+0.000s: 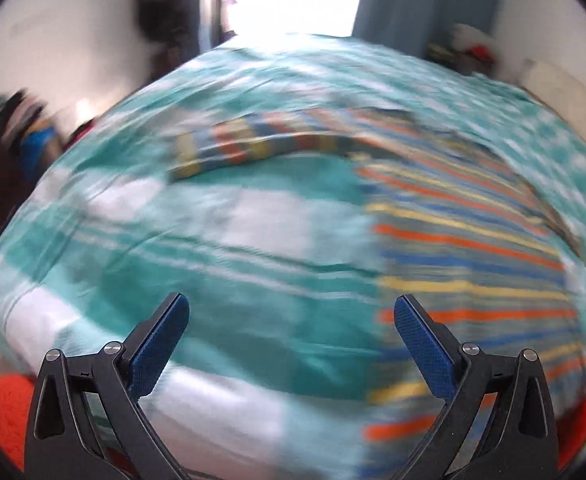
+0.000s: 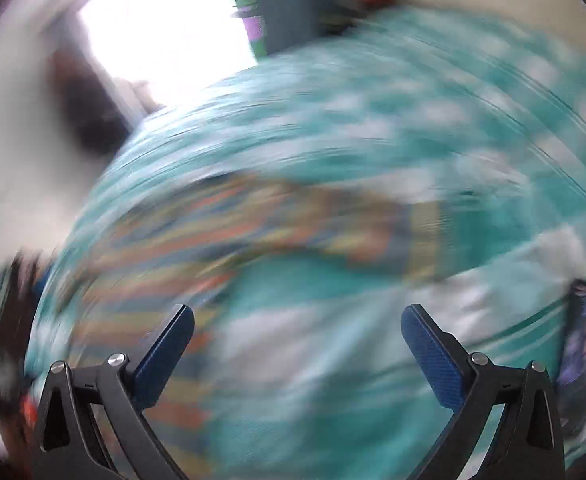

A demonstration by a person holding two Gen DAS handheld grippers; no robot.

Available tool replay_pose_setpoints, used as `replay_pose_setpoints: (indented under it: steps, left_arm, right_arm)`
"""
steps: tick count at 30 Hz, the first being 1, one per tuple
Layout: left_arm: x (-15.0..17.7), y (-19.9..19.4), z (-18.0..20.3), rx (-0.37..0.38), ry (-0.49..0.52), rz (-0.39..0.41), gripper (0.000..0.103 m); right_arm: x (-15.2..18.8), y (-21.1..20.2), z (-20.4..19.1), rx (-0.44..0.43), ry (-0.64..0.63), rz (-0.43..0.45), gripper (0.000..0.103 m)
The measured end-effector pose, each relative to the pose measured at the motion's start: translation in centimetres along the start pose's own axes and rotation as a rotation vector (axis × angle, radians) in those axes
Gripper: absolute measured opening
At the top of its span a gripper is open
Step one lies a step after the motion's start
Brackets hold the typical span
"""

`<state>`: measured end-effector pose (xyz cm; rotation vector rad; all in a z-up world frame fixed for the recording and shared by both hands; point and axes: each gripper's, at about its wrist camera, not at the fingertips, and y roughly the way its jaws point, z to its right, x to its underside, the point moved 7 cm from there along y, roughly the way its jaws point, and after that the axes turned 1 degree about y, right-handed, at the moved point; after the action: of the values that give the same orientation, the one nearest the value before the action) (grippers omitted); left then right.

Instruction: Fold small clothes

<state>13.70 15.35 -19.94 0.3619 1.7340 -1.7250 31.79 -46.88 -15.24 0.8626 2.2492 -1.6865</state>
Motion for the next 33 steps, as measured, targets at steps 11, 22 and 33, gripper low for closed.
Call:
replay_pose_setpoints:
  steps: [11, 22, 33]
  left_arm:
    - [2.3, 3.1, -2.9, -0.073, -0.109, -0.114, 0.102]
    - [2.3, 3.5, -2.2, -0.041, -0.087, -0.108, 0.102]
    - [2.2, 3.1, -3.0, -0.011, -0.131, -0.106, 0.102]
  right_arm:
    - [-2.4, 10.3, 5.9, -0.022, 0.241, -0.185, 0.053]
    - [-8.7, 4.0, -7.1, -0.220, 0.051, 0.002, 0.005]
    - [-3.4, 9.9, -40.8, -0.517, -0.367, -0.213, 0.041]
